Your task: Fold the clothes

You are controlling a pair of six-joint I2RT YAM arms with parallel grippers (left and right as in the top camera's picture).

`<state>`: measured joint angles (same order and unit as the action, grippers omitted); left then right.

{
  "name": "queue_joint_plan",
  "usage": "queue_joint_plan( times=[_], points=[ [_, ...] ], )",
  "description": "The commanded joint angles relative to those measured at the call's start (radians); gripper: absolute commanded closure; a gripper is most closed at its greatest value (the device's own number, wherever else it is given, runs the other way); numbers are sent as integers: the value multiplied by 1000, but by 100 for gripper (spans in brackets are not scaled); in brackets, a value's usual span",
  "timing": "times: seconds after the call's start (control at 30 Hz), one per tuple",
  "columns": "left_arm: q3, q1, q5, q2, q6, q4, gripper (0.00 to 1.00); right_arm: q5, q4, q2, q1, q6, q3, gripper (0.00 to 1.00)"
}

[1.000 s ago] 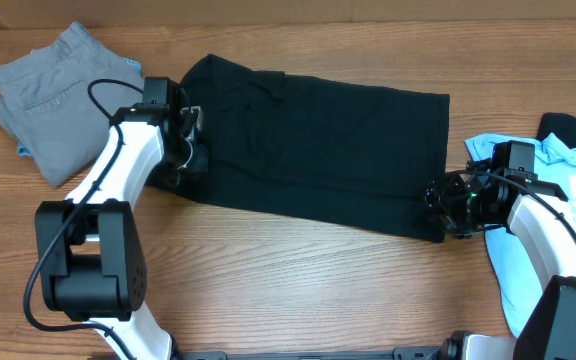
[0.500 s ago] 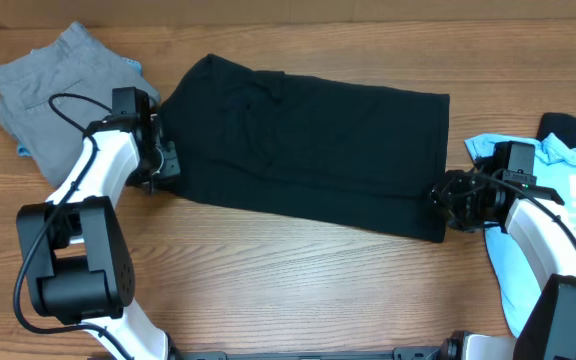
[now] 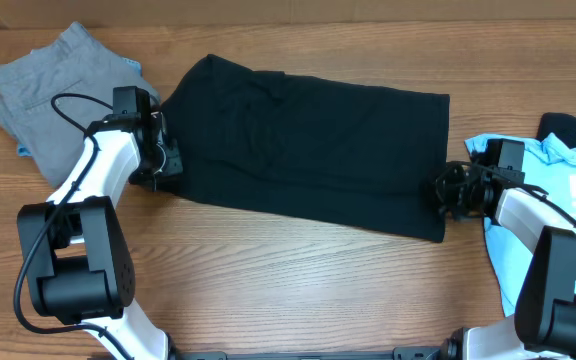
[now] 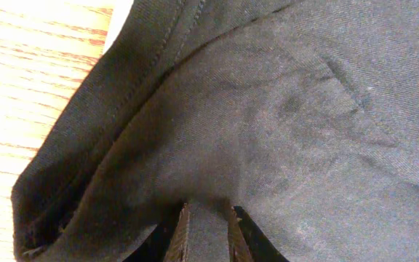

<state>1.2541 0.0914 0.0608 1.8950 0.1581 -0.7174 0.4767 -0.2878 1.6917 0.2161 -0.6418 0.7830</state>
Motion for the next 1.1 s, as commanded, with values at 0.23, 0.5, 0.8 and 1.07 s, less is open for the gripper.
queue_joint_plan(
  times=[0.23,0.5,0.8,1.07],
  points=[
    [0,-8,18,3,-1,1,77,126,64,1,4,-103,5,58],
    [0,-8,124,3,-69,0,79,201,-36,-6,16,48,5,56],
    [0,-8,134,3,-93,0,78,265,85,-8,100,47,5,60],
    [0,-8,280,3,-167,-5,72,292,-128,-8,46,137,3,58]
  ],
)
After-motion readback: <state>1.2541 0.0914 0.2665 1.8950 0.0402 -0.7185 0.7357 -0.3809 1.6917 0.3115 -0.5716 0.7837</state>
